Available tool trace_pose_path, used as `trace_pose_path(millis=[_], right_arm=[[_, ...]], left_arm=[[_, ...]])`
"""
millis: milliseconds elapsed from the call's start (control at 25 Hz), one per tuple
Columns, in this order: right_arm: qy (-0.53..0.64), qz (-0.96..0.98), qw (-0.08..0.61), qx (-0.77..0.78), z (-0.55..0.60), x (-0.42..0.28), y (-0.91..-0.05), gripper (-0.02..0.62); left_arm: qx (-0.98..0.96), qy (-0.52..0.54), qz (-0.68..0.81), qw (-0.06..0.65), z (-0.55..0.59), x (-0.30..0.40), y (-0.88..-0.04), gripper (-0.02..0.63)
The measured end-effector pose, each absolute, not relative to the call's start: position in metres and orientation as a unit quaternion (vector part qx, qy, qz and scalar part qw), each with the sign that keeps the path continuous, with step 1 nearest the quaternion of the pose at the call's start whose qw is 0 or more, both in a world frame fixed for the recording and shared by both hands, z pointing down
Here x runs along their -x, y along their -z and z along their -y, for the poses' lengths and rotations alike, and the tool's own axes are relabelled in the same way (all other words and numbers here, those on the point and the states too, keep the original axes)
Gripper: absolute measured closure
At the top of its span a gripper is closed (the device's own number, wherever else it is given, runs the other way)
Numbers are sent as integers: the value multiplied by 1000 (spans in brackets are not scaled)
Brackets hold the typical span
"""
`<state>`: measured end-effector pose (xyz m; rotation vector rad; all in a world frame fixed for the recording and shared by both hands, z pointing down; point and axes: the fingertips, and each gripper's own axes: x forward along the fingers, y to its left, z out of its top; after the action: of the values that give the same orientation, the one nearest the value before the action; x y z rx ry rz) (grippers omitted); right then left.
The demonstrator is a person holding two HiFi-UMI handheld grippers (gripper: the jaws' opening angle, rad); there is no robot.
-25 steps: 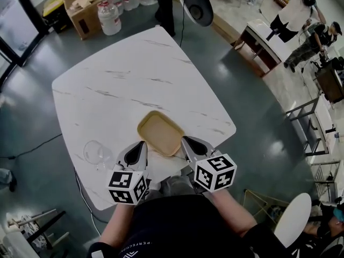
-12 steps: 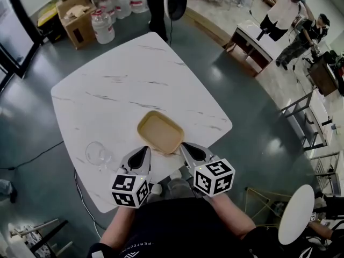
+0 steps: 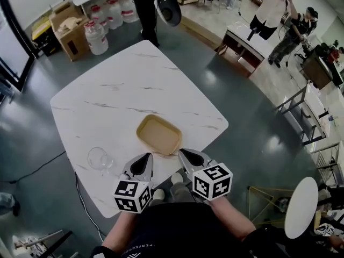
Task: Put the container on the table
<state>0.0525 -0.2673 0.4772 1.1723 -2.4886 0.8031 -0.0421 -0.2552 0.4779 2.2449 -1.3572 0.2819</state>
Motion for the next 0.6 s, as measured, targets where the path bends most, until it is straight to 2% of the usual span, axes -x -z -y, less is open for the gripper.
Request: trace_pose_path(millis=[600], right_arm=[[-271, 861, 138, -407, 257, -52, -475, 595]], left_arm=[[-828, -116, 491, 244, 247, 37, -479, 614]])
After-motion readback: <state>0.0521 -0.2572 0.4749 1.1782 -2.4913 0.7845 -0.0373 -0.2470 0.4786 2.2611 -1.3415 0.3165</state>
